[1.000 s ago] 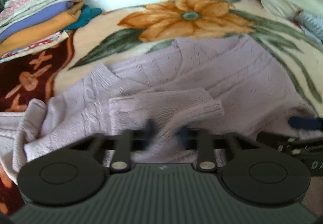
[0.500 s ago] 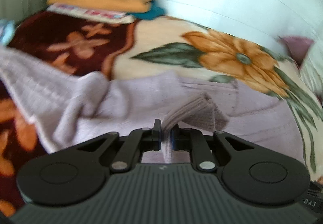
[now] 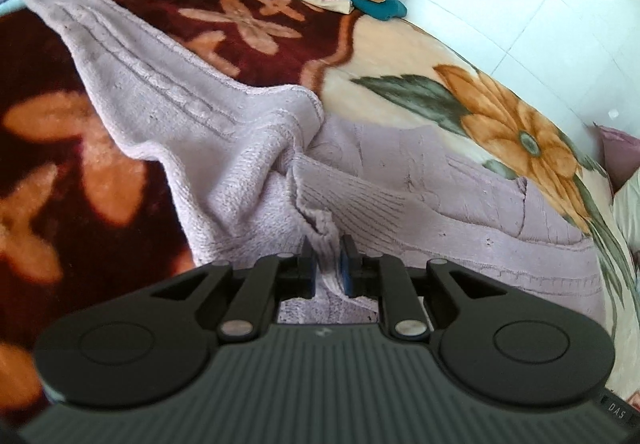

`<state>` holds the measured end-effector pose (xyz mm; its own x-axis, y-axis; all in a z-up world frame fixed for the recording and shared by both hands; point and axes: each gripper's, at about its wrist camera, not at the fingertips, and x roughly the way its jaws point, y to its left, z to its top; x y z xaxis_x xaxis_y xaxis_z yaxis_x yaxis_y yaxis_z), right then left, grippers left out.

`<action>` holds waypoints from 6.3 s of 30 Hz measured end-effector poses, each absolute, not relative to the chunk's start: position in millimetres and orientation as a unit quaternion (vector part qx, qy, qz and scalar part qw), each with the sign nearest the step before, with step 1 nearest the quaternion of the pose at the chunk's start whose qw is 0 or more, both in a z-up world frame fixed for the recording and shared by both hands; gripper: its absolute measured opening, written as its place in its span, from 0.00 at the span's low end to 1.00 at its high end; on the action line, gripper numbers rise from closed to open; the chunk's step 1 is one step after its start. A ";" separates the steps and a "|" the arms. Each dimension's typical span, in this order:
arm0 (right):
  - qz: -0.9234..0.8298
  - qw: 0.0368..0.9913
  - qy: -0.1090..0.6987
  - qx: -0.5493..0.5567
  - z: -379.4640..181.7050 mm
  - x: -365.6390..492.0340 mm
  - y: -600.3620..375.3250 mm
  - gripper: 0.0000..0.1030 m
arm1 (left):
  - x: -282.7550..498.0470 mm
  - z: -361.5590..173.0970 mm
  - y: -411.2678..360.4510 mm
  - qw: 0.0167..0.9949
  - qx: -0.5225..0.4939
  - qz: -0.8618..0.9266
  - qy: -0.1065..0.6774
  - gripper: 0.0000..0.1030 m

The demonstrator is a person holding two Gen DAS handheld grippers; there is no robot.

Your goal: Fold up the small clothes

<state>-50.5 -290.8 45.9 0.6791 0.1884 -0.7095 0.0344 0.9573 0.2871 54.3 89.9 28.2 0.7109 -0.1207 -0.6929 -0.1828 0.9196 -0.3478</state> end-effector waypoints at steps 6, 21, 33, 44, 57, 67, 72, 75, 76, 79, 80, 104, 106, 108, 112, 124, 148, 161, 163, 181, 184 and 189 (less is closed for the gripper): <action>0.045 0.906 0.389 0.161 48.6 -51.7 -298.7 0.91 | 52.1 27.8 89.8 0.906 -0.184 0.019 0.382 0.24; -0.042 0.900 0.358 0.247 43.7 -25.8 -365.7 0.47 | 49.7 16.3 81.4 0.921 -0.124 0.027 0.368 0.25; -0.064 0.905 0.366 0.206 38.1 -27.3 -357.6 0.27 | 49.3 15.4 80.3 0.922 -0.122 0.027 0.367 0.26; -0.048 0.911 0.348 0.216 58.6 -51.9 -357.4 0.69 | 34.1 34.5 87.3 0.911 -0.142 0.024 0.386 0.45; 0.024 0.926 0.328 0.182 96.4 -96.2 -306.3 0.81 | 23.8 70.5 118.7 0.926 -0.125 0.043 0.355 0.58; 0.036 0.920 0.364 0.144 77.4 -99.7 -267.3 0.83 | 51.9 56.4 173.0 0.913 -0.147 0.095 0.368 0.58; 0.021 0.913 0.381 0.148 61.4 -97.3 -267.3 0.83 | 65.1 43.2 189.4 0.909 -0.160 0.109 0.370 0.58; 0.017 0.911 0.379 0.162 57.8 -97.3 -270.8 0.83 | 73.2 38.2 199.3 0.906 -0.173 0.121 0.367 0.58; 0.016 0.911 0.379 0.163 56.3 -97.1 -271.7 0.83 | 76.2 36.1 203.1 0.905 -0.177 0.125 0.365 0.58; 0.015 0.912 0.376 0.163 54.2 -98.3 -272.1 0.83 | 83.6 29.6 212.4 0.903 -0.188 0.134 0.362 0.58; 0.014 0.912 0.377 0.161 53.7 -98.0 -271.4 0.83 | 85.5 27.3 215.5 0.903 -0.194 0.136 0.359 0.58; 0.024 0.910 0.385 0.151 48.4 -95.4 -268.0 0.90 | 114.2 21.4 253.0 0.913 -0.248 0.140 0.293 0.51; 0.025 0.910 0.383 0.154 48.2 -95.4 -269.2 0.90 | 114.9 22.5 249.9 0.918 -0.216 0.148 0.296 0.27; 0.025 0.910 0.383 0.154 47.9 -95.0 -269.1 0.90 | 114.0 22.8 251.0 0.920 -0.200 0.151 0.300 0.10; 0.027 0.910 0.381 0.159 47.4 -95.8 -269.4 0.91 | 98.1 33.6 257.5 0.927 -0.210 0.151 0.271 0.09; 0.033 0.909 0.371 0.185 47.2 -97.7 -276.8 0.91 | 52.2 99.8 258.1 0.951 -0.188 0.166 0.180 0.09; 0.049 0.900 0.344 0.263 42.6 -106.2 -296.7 0.91 | 51.8 153.5 74.9 0.980 -0.125 -0.063 0.140 0.09; 0.057 0.895 0.335 0.289 40.3 -107.5 -304.1 0.91 | 69.4 66.7 -9.5 0.949 -0.101 -0.127 0.269 0.09; 0.059 0.894 0.334 0.293 39.5 -107.6 -305.8 0.91 | 69.3 59.5 -14.3 0.946 -0.097 -0.130 0.282 0.11; 0.061 0.893 0.331 0.300 38.8 -109.2 -306.5 0.91 | 73.0 33.9 -22.2 0.918 -0.089 -0.139 0.361 0.28; 0.061 0.893 0.331 0.300 38.8 -109.2 -306.5 0.91 | 68.4 32.0 -23.4 0.918 -0.076 -0.140 0.363 0.31; 0.061 0.893 0.331 0.300 38.8 -109.1 -306.4 0.91 | 60.7 36.5 -22.1 0.916 -0.067 -0.141 0.369 0.36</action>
